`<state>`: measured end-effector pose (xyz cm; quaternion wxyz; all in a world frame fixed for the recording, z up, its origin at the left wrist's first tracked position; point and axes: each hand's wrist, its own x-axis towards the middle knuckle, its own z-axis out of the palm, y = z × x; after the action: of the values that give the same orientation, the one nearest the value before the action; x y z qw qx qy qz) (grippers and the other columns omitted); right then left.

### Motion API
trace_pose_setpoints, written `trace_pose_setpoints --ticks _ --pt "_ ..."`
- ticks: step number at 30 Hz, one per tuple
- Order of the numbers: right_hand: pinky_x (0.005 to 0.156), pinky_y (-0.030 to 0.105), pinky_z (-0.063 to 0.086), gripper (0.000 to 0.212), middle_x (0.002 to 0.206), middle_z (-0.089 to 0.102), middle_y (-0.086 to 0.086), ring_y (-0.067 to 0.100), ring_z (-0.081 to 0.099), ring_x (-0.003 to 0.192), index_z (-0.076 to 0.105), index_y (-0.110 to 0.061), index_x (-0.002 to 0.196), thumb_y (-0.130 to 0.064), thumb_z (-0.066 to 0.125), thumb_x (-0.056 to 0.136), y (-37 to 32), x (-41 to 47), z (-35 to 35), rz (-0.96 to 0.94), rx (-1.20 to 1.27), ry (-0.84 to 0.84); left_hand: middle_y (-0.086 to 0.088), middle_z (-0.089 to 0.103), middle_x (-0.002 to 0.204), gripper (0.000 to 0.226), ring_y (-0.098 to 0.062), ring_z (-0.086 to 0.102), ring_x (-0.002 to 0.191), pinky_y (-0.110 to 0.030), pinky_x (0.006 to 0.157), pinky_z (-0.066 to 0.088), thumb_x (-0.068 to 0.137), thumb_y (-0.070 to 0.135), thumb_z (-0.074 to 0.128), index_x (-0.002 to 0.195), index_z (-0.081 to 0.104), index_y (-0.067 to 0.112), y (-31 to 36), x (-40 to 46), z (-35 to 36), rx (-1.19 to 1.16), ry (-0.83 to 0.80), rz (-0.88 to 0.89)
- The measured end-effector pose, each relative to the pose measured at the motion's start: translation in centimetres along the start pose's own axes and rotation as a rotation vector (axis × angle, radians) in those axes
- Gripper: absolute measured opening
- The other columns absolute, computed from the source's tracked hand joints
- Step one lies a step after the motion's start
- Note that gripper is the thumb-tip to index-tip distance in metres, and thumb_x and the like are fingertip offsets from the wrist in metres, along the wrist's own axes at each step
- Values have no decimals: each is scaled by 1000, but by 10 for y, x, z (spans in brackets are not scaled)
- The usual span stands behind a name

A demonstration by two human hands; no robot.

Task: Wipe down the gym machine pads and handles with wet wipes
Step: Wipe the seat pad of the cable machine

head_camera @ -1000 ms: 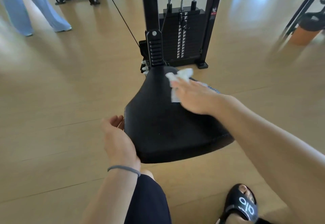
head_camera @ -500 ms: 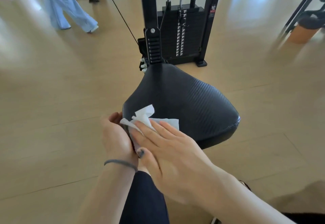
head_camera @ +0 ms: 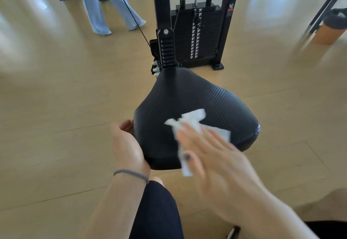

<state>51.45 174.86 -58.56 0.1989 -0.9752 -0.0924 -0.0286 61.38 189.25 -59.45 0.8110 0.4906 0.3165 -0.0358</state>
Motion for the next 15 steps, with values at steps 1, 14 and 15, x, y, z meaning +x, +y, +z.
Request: trace_pose_setpoints --ticks 1,14,15 --pt "106 29 39 51 158 23 -21 4 33 142 19 -40 157 -36 15 107 16 -4 -9 85 5 12 10 67 58 38 -20 61 76 -35 77 46 98 33 38 72 65 24 -1 1 0 5 9 12" --pt "124 33 15 57 164 24 0 18 22 148 29 -19 158 -34 7 107 -7 68 15 -311 -22 -265 1 75 89 30 -24 72 82 -32 73 55 87 38 49 91 70 18 -9 29 -7 -96 42 18" --pt "125 27 6 55 166 20 -7 11 13 151 23 -24 161 -35 8 109 -6 72 13 -296 56 -316 0 71 87 27 -24 70 80 -30 70 53 85 38 50 90 69 19 -10 31 -9 -110 22 -4"
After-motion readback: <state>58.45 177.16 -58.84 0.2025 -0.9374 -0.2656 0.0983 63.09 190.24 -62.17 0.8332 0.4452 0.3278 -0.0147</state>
